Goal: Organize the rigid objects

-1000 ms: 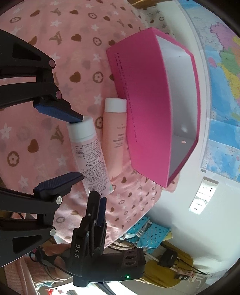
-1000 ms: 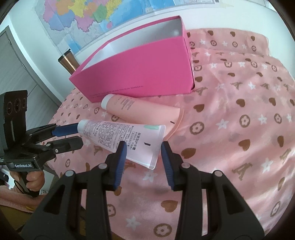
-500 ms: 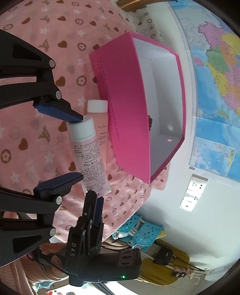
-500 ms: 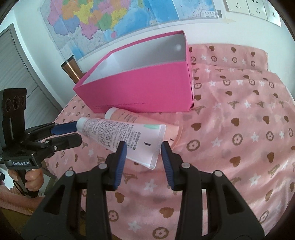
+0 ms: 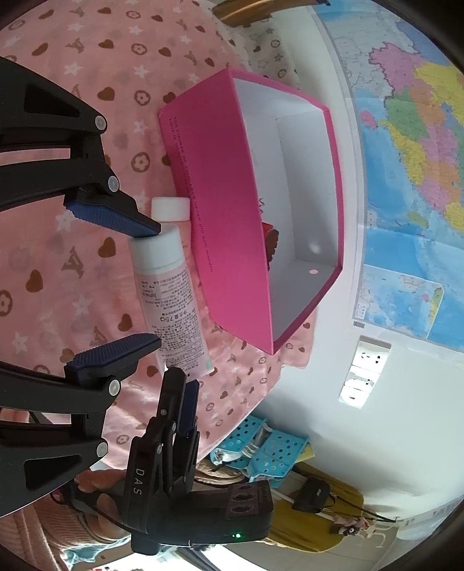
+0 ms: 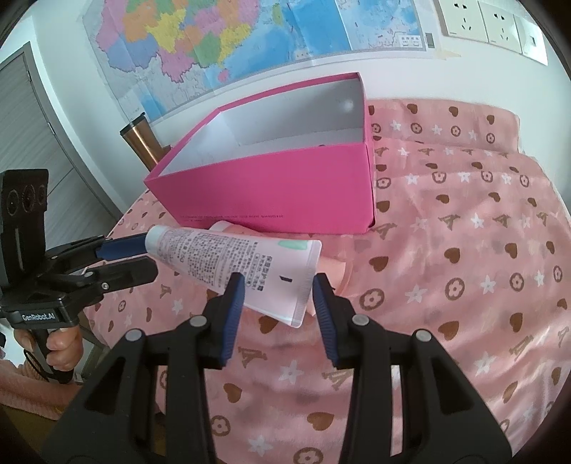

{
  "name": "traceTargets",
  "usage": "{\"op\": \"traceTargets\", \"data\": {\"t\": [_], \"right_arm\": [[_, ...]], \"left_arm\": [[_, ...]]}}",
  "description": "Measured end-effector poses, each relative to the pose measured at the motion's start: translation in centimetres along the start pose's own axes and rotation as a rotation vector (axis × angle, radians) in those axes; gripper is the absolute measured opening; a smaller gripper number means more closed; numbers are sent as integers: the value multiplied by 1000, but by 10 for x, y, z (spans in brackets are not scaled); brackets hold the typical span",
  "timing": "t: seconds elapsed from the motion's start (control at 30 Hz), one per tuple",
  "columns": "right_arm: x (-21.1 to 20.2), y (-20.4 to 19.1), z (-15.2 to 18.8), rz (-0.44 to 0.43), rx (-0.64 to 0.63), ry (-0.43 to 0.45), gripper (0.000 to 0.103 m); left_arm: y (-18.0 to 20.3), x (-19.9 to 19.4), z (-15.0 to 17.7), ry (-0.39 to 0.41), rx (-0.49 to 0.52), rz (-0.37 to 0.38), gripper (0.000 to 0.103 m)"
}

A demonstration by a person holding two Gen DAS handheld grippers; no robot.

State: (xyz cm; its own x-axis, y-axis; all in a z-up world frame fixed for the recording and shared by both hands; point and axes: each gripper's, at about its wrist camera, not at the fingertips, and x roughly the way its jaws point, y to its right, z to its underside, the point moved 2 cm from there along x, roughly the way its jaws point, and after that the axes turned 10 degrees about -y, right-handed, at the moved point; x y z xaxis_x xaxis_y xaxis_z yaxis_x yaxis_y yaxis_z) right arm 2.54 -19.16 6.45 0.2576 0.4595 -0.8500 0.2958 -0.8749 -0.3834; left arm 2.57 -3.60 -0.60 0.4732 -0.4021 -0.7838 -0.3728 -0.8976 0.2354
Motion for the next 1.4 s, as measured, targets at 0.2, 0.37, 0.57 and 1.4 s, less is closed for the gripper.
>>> {"op": "traceTargets", "data": {"t": [0.2,0.37,0.57,1.4], "right_arm": [[-4,-2,-7,9,-11,13,43],[-7,-3,-14,13,-25,26,43],[-11,-4,-24,14,-39,44,43],[-20,4,-53,20,-63,91,43]], "left_arm": [[-1,-2,-4,16,-1,-1,56],[-2,-6,-9,33,0,-9,56],[-2,-8,-18,48,4,-14,57],[1,-9,-44,88,25,-44,57]]}}
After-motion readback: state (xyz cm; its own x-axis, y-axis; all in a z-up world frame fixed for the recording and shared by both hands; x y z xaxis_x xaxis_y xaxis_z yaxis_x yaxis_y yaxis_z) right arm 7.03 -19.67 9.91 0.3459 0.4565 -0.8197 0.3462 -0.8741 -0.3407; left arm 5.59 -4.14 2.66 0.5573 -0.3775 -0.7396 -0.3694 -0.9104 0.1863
